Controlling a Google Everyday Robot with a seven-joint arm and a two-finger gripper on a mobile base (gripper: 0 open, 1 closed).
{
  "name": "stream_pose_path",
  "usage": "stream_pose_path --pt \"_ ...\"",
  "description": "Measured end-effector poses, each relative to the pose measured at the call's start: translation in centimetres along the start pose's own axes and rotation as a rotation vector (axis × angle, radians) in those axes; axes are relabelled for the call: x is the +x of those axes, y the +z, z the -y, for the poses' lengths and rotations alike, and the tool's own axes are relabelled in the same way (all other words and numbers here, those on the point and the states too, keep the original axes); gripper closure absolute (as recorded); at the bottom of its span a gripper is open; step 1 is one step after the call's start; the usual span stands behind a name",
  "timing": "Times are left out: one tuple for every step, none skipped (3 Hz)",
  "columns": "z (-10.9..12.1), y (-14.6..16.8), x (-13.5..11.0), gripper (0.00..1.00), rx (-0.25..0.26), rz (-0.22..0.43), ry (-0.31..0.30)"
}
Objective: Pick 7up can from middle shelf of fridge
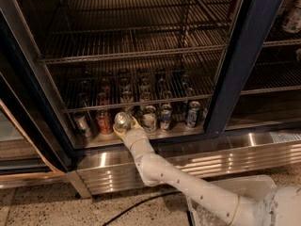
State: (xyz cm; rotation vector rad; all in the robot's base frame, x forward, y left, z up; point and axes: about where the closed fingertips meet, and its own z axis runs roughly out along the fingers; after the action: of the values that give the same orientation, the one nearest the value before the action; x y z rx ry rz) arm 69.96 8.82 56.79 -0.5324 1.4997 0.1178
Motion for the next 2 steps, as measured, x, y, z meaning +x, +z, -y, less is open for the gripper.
stream_pose_path --pt "-0.6 -1.2 -0.3 1.0 -0.035 -0.001 0.012" --pt "-0.6 -4.3 -1.7 1.0 -0.106 -0.009 0.036"
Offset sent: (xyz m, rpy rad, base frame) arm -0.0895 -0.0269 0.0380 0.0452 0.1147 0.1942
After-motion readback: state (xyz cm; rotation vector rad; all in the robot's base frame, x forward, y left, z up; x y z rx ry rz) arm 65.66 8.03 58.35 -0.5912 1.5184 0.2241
